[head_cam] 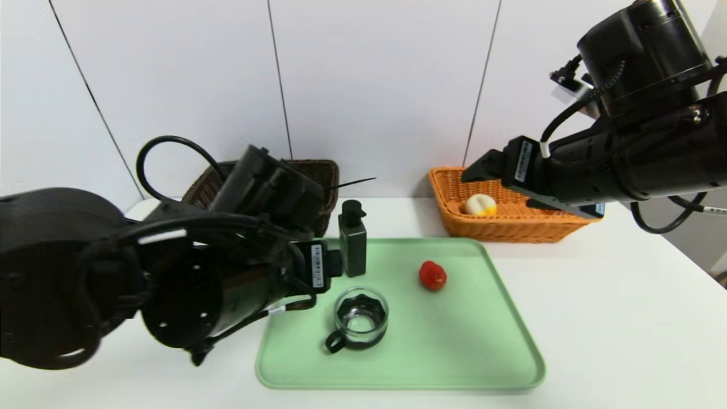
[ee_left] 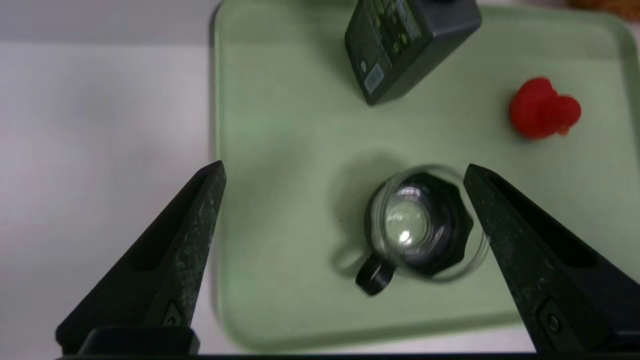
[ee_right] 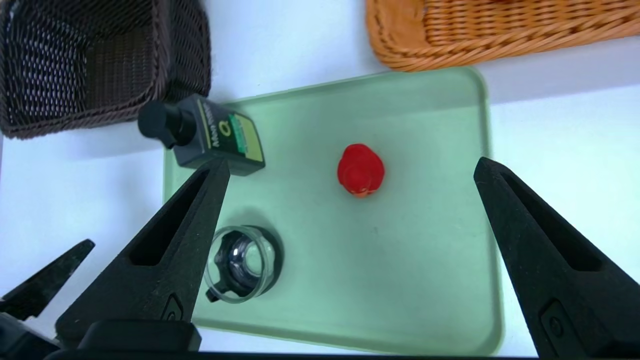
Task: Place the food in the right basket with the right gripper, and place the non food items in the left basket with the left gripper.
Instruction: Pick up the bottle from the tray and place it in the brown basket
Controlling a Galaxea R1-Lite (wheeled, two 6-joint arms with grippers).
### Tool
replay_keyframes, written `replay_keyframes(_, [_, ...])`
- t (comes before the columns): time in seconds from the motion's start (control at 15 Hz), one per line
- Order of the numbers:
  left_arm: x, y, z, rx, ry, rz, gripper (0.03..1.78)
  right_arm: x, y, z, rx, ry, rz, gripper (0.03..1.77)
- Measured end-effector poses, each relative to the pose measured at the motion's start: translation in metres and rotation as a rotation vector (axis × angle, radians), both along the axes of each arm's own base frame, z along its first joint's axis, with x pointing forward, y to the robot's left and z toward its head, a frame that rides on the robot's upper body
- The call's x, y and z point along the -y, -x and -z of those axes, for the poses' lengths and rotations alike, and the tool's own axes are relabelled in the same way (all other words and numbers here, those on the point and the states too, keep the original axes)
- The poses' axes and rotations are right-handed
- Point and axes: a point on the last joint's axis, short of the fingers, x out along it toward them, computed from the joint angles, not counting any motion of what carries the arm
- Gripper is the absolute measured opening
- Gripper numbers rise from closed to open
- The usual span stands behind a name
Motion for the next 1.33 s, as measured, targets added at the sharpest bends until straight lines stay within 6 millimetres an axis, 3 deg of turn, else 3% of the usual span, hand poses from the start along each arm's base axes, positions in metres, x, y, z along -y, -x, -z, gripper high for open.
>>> replay_keyframes(0.2, [0.028, -0.008, 0.01, 0.056, 0.011, -0.015, 1.69, 0.016, -0.004, -0.002, 0.006, -0.005, 0.057, 1.69])
replay_keyframes(0.53, [0.056, 0.007, 0.021, 0.062, -0.047, 0.054, 1.69, 0.034, -0.011, 0.002, -0.013, -0.005, 0.117, 1.69])
replay_keyframes(0.87, [0.082, -0.009, 0.037, 0.149, -0.181, -0.058, 1.69, 0.039, -0.013, 0.007, -0.028, -0.002, 0.135, 1.69])
replay_keyframes(1.33, [0.109, -0.028, 0.06, 0.157, -0.231, -0.089, 1.69, 0.048, -0.014, 0.007, -0.03, -0.002, 0.151, 1.69])
